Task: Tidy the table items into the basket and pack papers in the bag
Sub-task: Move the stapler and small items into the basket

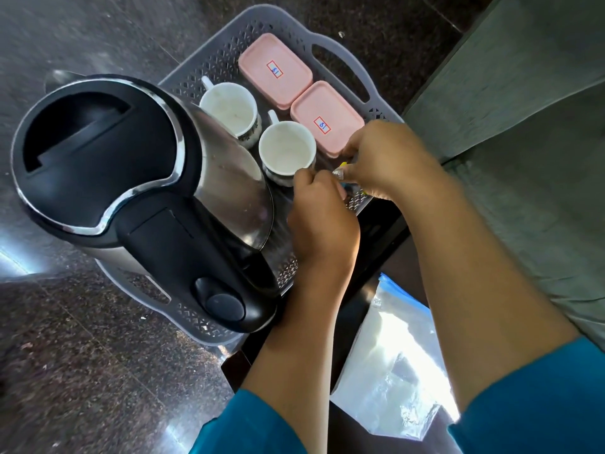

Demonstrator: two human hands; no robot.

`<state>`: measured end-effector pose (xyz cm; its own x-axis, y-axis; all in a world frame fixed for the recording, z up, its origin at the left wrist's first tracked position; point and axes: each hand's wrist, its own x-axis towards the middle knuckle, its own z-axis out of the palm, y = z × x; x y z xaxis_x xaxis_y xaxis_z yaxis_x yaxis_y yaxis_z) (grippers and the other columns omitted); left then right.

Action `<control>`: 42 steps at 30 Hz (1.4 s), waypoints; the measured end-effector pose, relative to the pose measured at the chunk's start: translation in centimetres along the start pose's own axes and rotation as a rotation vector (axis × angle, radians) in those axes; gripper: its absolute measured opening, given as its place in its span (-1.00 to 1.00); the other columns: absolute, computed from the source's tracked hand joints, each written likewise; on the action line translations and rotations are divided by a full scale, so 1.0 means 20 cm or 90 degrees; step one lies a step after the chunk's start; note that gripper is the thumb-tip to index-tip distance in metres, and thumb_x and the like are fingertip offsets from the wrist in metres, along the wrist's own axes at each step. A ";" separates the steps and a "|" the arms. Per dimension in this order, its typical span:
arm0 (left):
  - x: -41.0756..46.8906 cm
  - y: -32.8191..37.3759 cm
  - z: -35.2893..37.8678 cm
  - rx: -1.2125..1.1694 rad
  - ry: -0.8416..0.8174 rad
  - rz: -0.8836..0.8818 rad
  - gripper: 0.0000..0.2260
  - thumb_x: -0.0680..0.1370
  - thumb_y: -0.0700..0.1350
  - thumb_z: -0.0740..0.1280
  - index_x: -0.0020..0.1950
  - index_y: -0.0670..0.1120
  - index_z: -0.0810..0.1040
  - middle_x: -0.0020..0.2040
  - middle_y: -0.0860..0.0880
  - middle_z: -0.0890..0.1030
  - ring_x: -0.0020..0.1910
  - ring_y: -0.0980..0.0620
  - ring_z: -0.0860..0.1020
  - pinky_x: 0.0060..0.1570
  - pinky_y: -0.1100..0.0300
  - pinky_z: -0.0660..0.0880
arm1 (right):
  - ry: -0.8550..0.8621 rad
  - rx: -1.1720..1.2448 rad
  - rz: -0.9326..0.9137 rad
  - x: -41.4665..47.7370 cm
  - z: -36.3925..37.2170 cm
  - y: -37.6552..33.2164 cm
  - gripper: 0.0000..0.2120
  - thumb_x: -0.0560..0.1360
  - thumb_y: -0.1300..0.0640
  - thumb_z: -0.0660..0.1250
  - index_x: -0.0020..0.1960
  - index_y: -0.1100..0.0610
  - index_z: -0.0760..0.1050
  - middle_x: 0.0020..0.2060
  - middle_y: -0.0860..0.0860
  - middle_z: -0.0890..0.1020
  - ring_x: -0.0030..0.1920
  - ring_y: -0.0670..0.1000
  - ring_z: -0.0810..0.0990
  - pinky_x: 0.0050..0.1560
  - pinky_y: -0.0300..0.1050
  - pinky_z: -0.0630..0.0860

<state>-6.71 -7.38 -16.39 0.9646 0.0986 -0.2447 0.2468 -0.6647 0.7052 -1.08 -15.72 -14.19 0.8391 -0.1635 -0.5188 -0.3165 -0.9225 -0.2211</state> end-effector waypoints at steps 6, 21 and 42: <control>0.00 0.00 -0.01 -0.025 0.008 -0.024 -0.85 0.40 -0.41 0.21 -0.10 -0.23 0.45 0.04 -0.20 0.49 -0.08 -0.23 0.47 -0.19 0.17 0.21 | 0.026 -0.102 -0.003 -0.04 0.03 -0.02 -0.64 0.47 0.33 0.22 0.24 0.15 0.47 0.12 0.21 0.52 0.09 0.21 0.51 -0.13 -0.03 0.44; -0.08 -0.02 -0.04 0.081 0.083 0.064 -0.83 0.38 -0.37 0.23 -0.08 -0.20 0.48 -0.01 -0.23 0.51 -0.05 -0.27 0.44 -0.08 -0.05 0.36 | 0.154 -0.130 -0.150 -0.07 0.12 -0.02 -0.80 0.45 0.21 0.25 0.00 0.04 0.57 -0.10 0.13 0.61 -0.07 0.20 0.56 -0.24 -0.05 0.35; -0.19 -0.13 -0.04 0.165 -0.111 0.039 -0.36 0.46 0.04 0.29 0.43 -0.21 0.16 0.46 -0.20 0.17 0.46 -0.16 0.09 0.38 0.03 0.18 | 0.060 -0.066 -0.159 -0.03 0.17 -0.07 -0.72 0.34 0.19 0.35 0.02 -0.02 0.58 -0.06 0.10 0.62 -0.02 0.19 0.55 -0.23 -0.07 0.37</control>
<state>-10.96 -5.47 -16.75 0.9412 -0.0609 -0.3324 0.1348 -0.8342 0.5347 -2.65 -13.07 -16.28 0.9242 0.0457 -0.3792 -0.0523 -0.9683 -0.2443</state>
